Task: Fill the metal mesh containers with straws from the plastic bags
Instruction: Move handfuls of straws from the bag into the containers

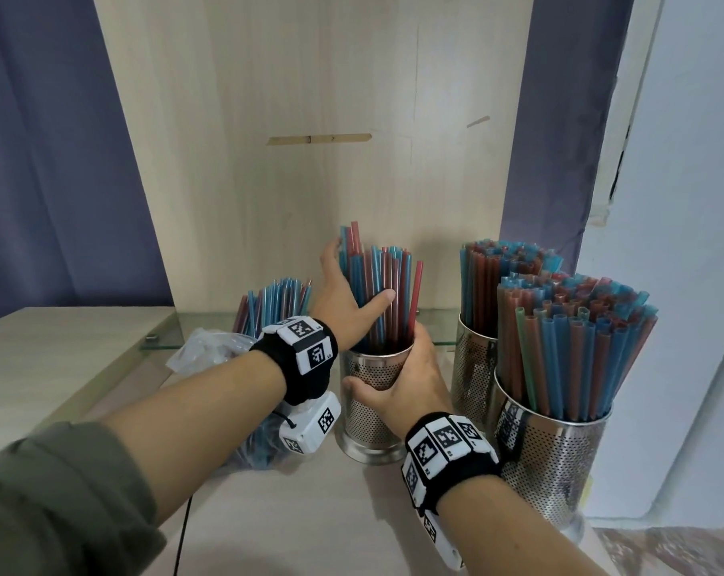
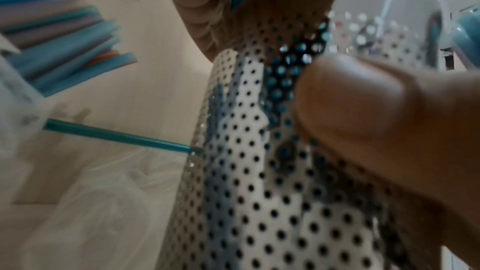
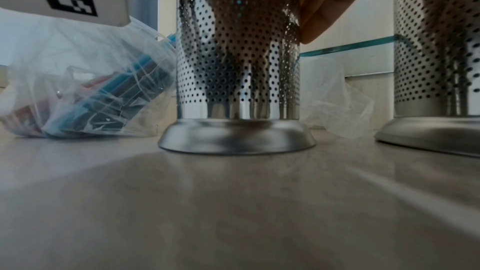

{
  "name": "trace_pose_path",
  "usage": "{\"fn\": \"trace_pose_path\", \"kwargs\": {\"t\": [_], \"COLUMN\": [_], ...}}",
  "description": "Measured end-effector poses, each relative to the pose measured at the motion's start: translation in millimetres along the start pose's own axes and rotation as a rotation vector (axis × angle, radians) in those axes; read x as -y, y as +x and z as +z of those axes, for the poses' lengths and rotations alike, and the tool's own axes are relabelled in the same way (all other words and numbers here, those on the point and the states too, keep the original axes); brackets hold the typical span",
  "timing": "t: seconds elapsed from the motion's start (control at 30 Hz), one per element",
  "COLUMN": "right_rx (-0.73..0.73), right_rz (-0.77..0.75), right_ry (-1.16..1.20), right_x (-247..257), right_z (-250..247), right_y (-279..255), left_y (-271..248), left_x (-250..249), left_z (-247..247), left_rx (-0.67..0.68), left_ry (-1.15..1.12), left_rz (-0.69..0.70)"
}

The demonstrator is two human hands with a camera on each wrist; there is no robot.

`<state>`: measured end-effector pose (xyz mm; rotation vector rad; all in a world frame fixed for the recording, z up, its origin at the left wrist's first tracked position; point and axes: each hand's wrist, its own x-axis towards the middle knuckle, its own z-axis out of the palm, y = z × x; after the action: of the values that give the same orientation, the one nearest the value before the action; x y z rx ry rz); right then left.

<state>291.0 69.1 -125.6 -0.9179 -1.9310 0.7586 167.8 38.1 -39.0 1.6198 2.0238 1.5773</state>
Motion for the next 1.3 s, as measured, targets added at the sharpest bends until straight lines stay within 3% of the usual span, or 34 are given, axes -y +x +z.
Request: {"fn": "trace_pose_path", "kwargs": {"t": [0.23,0.33,0.5,0.63,0.73,1.03,1.3], "right_rx": [-0.005,0.007,0.005,0.006,0.013,0.005,0.008], "right_rz": [-0.013,-0.012,-0.012,-0.012,-0.002,-0.030,-0.030], "right_ry": [0.004,0.008,0.017,0.018,0.009,0.004,0.016], "right_x": [0,-1,0,3,4,3,1], "right_z": [-1,-1,-2,-3,-4,-4,-3], "right_y": [0,1,0,0,0,-1,0], "left_y": [-2,5,26,18,8,6,11], "left_x": [-15,-27,-3,33,56,70,88], "left_z": [-34,-73,-131,-131,-117,-100,-108], "left_rx": [0.081,0.040,-0.072,0.095,0.214,0.168,0.041], "left_ry": [-0.030,0.042,0.328,0.643,0.751,0.731,0.487], "left_rz": [-0.098,-0.107,-0.301,-0.467,-0.518,-0.588,-0.640]}}
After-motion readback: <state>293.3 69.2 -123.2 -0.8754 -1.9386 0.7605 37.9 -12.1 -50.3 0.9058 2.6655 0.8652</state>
